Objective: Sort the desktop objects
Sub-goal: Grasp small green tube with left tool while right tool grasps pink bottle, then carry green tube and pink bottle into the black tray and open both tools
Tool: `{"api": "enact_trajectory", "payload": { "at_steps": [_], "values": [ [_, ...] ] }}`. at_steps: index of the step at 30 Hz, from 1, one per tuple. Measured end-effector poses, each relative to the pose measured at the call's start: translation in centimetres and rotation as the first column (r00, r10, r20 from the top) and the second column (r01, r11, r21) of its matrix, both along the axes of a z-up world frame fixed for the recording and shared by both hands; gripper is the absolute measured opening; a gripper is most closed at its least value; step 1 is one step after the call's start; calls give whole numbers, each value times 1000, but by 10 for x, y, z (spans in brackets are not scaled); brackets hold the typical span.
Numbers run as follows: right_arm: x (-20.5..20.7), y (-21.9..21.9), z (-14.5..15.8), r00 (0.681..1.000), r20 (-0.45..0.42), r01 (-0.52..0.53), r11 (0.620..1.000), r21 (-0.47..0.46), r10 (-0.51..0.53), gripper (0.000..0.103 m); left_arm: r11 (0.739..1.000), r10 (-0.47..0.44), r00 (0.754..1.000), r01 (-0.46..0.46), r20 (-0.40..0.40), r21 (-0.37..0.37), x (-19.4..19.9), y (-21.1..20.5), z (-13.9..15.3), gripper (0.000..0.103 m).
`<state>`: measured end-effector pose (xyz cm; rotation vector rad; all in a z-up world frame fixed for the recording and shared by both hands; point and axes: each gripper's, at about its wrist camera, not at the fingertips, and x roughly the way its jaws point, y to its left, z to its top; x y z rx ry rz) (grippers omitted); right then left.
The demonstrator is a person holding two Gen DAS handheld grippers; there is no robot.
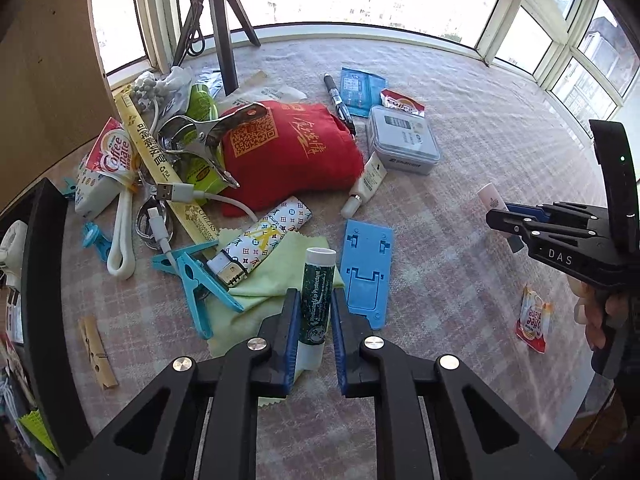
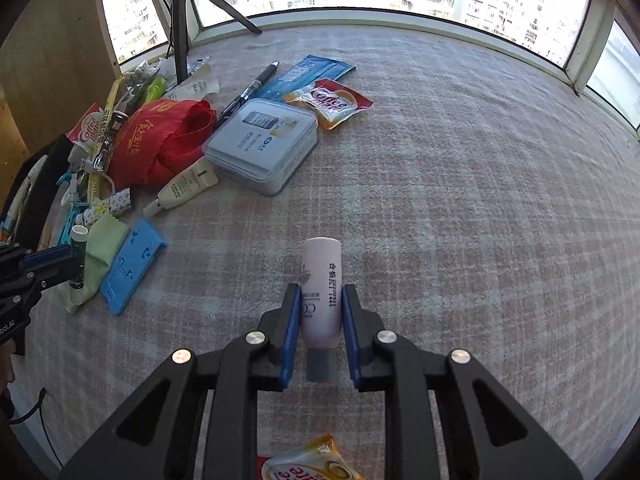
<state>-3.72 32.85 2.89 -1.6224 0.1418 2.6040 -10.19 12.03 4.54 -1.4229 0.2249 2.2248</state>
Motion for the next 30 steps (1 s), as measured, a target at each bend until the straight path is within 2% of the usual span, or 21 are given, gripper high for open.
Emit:
{"api": "enact_trajectory", "payload": {
  "at_steps": [15,23,30],
  "values": [
    [15,-37,61,991,-132,-36,999,-35,32,20,997,49,991,-42,-127,63,23,-32,62,13],
    [10,-82,87,978,-191,-97,994,-47,86,20,990,120,978,-105,-172,94,34,-76,88,13],
    [4,-141,110,955,-242,-190,980,-65,169,20,975,214,954,-196,-210,102,43,-132,105,13]
  ]
}}
